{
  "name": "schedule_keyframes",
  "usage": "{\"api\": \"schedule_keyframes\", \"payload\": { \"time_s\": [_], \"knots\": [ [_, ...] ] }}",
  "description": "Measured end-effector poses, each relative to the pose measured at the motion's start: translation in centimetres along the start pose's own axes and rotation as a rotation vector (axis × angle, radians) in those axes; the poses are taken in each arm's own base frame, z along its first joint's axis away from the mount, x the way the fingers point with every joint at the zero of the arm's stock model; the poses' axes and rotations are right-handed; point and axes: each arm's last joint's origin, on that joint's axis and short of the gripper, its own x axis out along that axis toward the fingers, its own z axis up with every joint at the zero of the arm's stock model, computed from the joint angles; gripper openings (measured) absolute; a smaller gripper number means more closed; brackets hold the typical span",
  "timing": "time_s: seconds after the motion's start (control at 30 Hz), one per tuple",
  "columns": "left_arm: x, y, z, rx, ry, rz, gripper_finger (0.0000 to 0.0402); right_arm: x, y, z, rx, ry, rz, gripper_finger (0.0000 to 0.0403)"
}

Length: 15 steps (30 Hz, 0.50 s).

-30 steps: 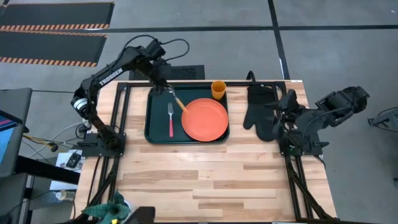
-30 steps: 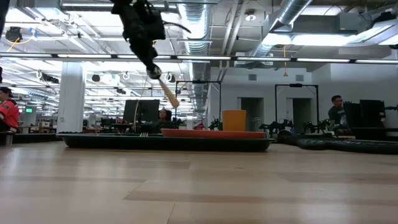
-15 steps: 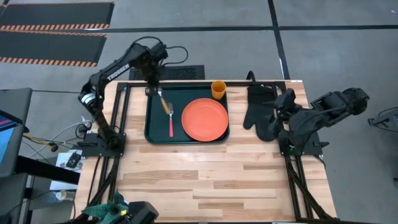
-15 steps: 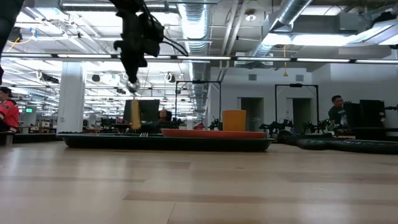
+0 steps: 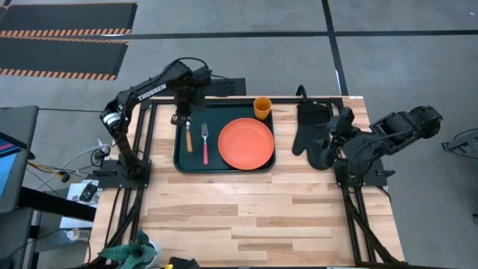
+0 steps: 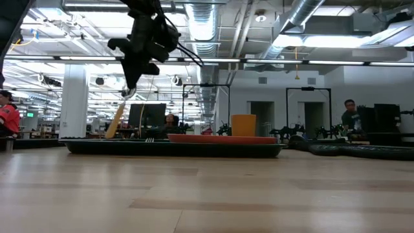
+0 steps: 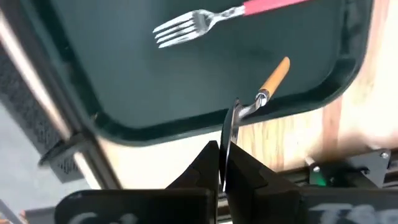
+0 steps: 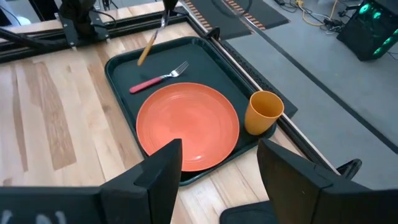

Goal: Pick and place plate/cup/fork/spoon on tray
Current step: Put the yellow spoon on the black tray to the left of the pink fork

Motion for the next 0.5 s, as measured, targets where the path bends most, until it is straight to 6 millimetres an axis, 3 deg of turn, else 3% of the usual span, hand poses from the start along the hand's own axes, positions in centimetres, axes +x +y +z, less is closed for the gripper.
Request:
{"api": "schedule_keyframes", "payload": {
  "time_s": [0.23,0.37,0.5],
  "knots": [
    [1.8,0.4,1.7,-0.027,-0.035,-0.11,0.0,0.2,0.2,0.0,-0.009,0.006,-0.004,0.0232],
    [2.4,0.9,1.7,-0.077,-0.06,-0.158,0.0,0.2,0.2,0.0,-0.008,0.006,-0.004,0.0232],
    [4.3,0.7,1.1,-0.088,-0.004,-0.217,0.0,0.2,0.2,0.0,-0.008,0.006,-0.004,0.0232]
  ]
}}
